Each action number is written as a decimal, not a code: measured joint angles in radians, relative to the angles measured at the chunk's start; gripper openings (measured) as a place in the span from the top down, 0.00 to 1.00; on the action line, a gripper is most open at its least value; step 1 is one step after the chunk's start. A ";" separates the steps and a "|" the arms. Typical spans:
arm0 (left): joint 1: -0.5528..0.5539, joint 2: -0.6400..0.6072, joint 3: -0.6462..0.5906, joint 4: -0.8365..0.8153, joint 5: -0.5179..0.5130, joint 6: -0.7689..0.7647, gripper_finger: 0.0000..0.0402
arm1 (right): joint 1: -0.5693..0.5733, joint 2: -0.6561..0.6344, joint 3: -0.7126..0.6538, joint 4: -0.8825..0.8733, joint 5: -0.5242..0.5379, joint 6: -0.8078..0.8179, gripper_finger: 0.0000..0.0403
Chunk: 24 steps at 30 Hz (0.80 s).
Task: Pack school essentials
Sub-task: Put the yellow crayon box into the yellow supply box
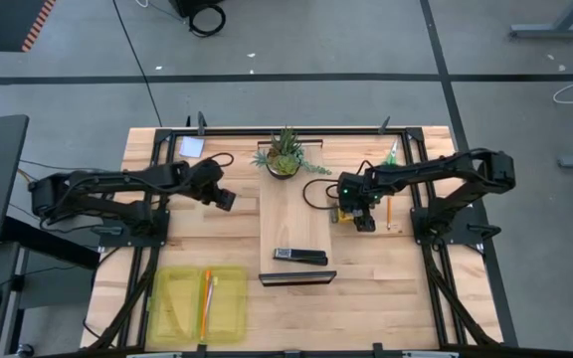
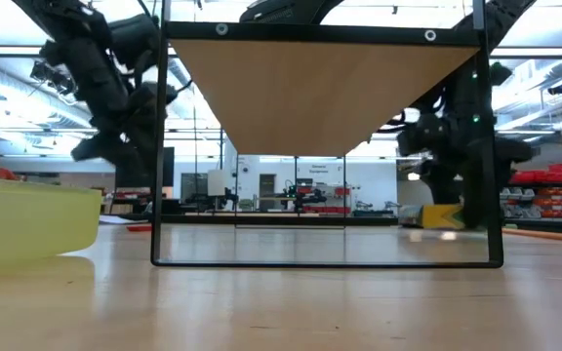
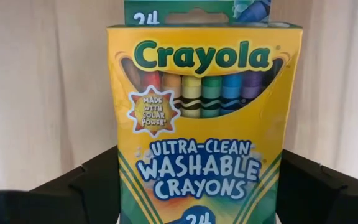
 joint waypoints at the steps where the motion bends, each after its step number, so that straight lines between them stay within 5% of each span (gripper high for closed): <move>1: 0.002 -0.009 0.013 -0.012 -0.002 0.015 0.57 | 0.000 -0.016 0.000 -0.017 0.001 0.007 0.17; 8: 0.011 -0.057 0.134 -0.122 -0.031 0.093 0.58 | 0.000 -0.162 0.001 -0.114 0.007 0.135 0.17; 14: 0.011 -0.062 0.245 -0.124 -0.063 0.179 0.58 | -0.004 -0.279 0.002 -0.120 0.126 0.349 0.17; 24: 0.011 -0.062 0.420 -0.167 -0.378 0.267 0.58 | -0.122 -0.349 0.075 -0.118 0.387 0.482 0.17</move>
